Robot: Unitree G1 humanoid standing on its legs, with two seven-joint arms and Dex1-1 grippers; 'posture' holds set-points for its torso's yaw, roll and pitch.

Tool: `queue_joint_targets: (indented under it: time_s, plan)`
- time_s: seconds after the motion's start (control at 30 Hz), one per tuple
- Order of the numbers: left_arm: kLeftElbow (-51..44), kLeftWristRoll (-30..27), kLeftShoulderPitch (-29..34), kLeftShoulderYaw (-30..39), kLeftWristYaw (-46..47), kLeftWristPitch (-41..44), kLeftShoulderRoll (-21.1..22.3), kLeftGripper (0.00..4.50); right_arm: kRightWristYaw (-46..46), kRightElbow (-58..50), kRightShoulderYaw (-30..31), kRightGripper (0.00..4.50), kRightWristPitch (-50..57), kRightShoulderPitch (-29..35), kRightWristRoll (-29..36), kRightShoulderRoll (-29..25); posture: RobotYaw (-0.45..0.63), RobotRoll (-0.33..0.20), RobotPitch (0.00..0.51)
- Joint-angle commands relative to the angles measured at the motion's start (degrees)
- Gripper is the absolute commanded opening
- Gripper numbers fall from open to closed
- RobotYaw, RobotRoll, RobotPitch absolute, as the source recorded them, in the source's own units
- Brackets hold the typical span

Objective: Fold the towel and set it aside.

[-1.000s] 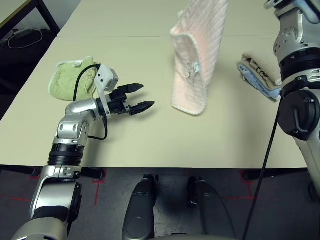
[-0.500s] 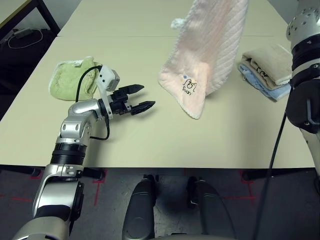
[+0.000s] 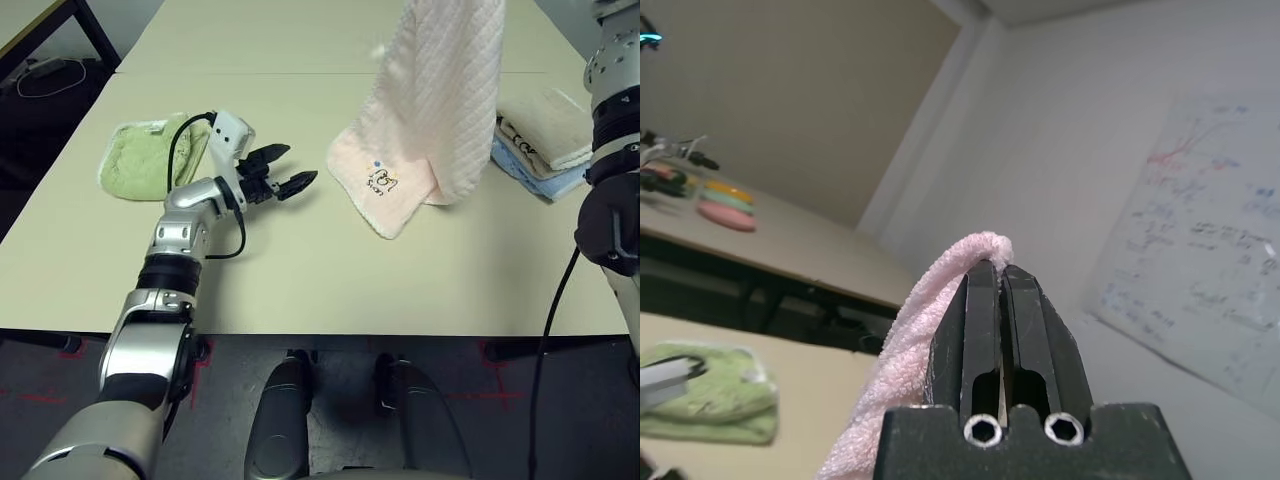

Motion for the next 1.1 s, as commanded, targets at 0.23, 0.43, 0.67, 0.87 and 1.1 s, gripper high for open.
queue_joint_targets:
  time_s: [0.23,0.43,0.67,0.87,1.1]
  plan:
    - [9.45,2.5,-5.16,-0.63,0.01,-3.04,-3.75,4.5,8.07,-13.07,2.11,0.04,15.51,4.81,5.34,0.03,0.01,0.0,0.194]
    - [18.27,6.33,-9.81,-1.08,6.67,-2.26,-4.75,4.5,6.09,-14.43,2.22,0.04,15.48,5.59,4.6,-0.76,0.0,0.0,0.201]
    - [23.73,7.69,-14.42,0.03,11.32,1.3,-7.59,4.5,5.65,-13.86,2.29,0.04,15.64,6.23,4.77,-0.91,0.02,0.0,0.207]
    - [26.66,6.8,-17.58,2.02,12.5,4.96,-10.01,4.5,5.15,-14.31,2.63,0.04,15.43,6.48,4.7,-0.22,0.01,0.0,0.209]
    - [28.93,9.93,-18.27,1.41,17.74,4.76,-9.31,4.5,4.66,-16.89,2.87,0.04,16.98,7.63,5.04,-0.44,-0.01,0.0,0.215]
